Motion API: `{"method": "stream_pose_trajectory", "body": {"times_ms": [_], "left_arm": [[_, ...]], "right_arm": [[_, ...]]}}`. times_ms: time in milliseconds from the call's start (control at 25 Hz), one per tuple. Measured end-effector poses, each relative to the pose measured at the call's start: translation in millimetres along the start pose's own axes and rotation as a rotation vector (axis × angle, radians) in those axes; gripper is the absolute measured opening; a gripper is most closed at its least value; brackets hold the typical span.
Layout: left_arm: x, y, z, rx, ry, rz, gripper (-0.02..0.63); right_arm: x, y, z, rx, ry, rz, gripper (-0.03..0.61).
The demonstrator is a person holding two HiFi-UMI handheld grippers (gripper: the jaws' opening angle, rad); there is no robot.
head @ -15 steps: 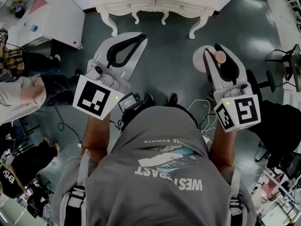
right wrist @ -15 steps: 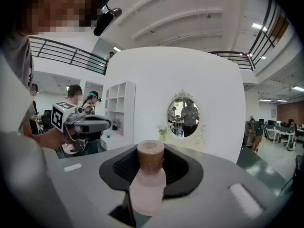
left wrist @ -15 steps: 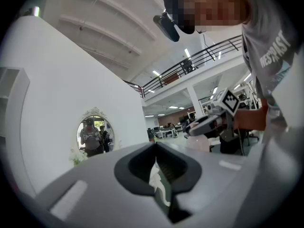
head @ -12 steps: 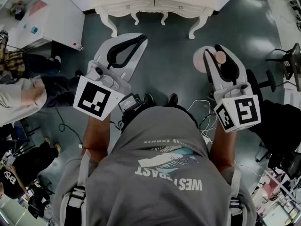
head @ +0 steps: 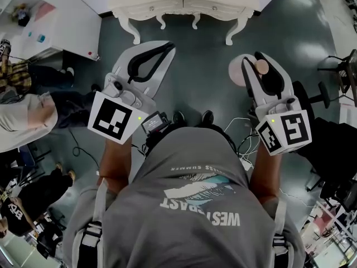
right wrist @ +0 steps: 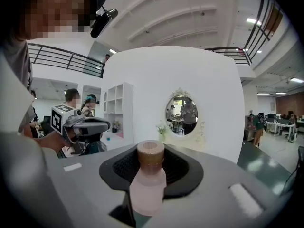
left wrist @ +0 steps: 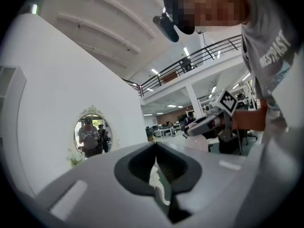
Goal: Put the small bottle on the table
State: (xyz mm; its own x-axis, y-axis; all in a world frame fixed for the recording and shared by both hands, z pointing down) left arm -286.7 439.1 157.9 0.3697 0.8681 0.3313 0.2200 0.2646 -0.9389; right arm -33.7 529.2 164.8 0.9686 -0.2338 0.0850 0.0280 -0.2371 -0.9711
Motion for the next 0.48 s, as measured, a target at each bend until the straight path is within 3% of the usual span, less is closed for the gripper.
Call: {"method": "stream_pose_trajectory", "body": {"times_ms": [480], "left_arm": [[-12, -3, 3, -0.003, -0.003, 0.003, 0.005]], "right_arm": [[6, 11, -25, 0.012, 0.009, 0.010, 0.130]]}}
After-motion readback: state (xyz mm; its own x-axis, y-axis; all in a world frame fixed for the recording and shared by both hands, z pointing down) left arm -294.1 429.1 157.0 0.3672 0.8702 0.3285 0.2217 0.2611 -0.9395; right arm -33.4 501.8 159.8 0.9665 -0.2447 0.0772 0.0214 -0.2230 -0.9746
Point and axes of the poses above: the fingertips, and each gripper's own axes: z backward along the fingers, x to its right, y out of its top, the point moved 9 cm from there along z, backward along the fingers, and after that the axes turned 5 degrees about -z, right-handed, at the moved point
